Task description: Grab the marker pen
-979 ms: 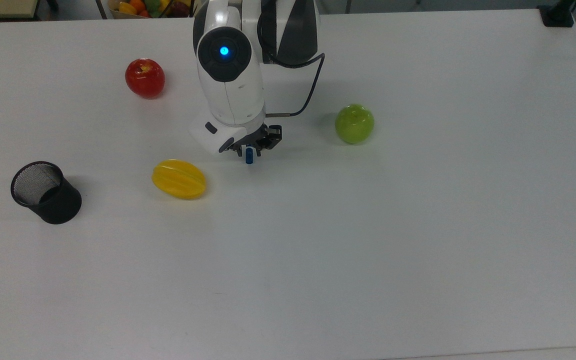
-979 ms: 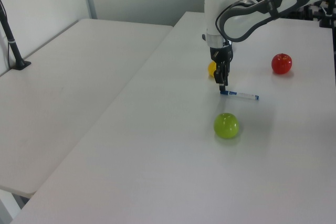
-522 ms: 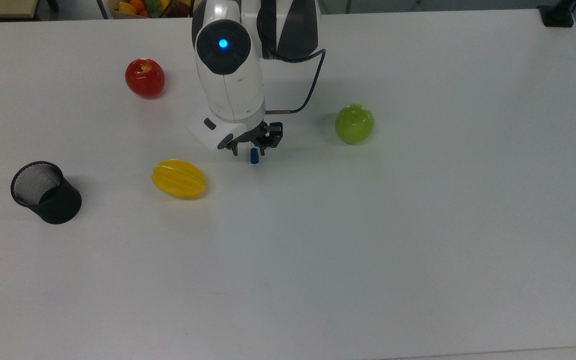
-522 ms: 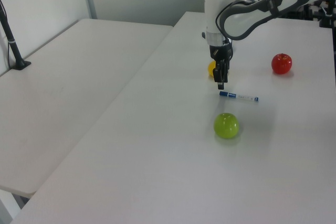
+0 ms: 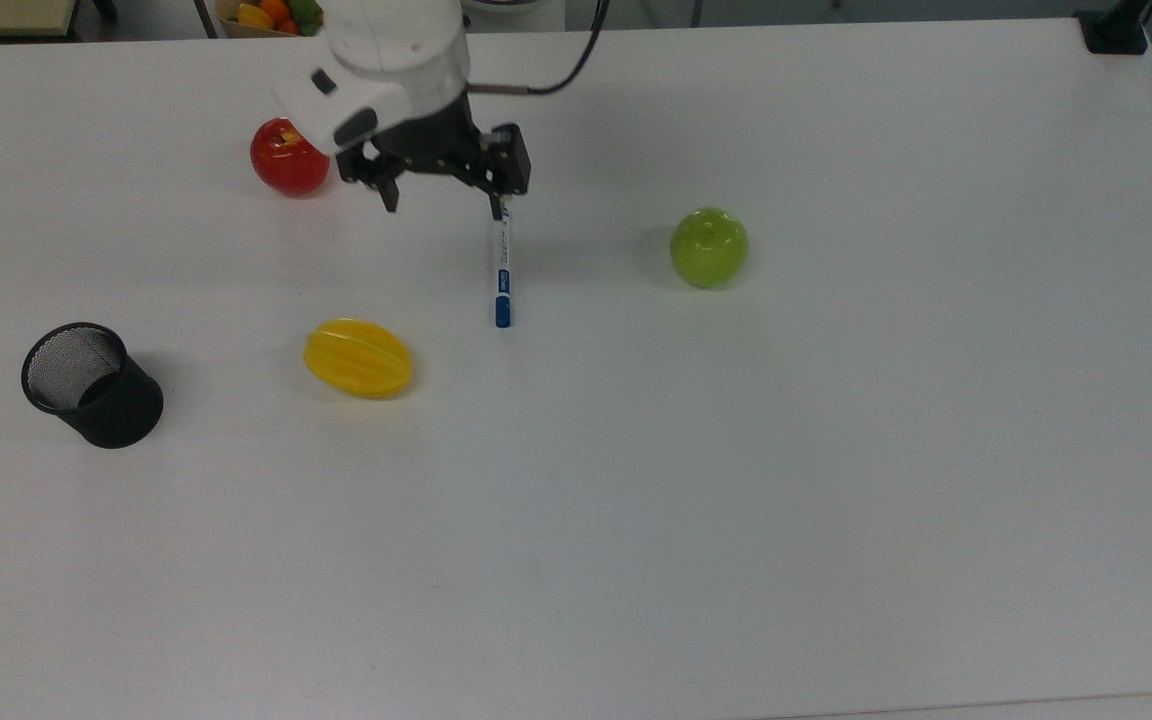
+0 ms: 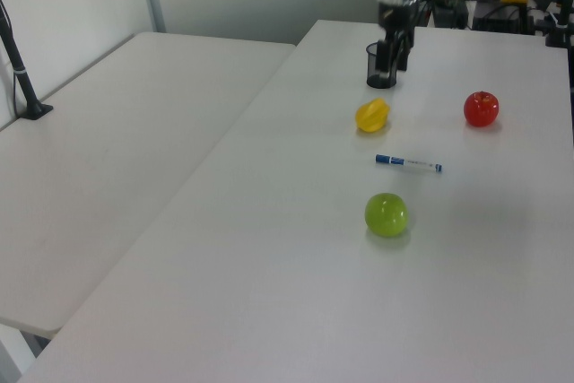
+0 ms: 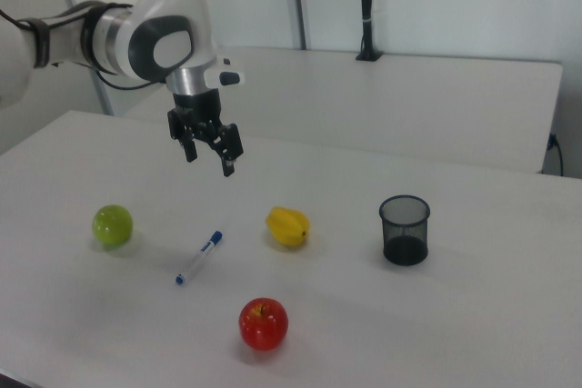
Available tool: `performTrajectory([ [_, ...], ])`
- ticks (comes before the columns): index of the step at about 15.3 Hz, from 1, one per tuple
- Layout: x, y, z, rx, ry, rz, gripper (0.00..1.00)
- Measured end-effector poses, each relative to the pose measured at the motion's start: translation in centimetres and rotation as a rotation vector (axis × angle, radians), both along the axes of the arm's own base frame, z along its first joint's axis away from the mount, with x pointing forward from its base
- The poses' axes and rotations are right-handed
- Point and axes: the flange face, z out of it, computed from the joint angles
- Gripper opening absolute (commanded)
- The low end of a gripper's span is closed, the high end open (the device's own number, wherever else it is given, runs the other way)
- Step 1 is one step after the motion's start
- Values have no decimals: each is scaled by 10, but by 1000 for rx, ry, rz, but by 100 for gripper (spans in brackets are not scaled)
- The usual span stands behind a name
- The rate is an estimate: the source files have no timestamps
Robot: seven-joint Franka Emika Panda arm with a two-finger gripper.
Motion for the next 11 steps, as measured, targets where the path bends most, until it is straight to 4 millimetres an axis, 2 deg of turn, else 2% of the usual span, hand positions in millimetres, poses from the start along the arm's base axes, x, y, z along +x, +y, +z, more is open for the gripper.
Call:
performTrajectory([
  [3,-26,-34,50,10,-18,-50,100],
  [5,-43,-51,73,15,-19,-76,100],
  [8,-61,-67,92,21,-15,-102,100],
  [11,-67,-76,94,22,-12,-117,100],
])
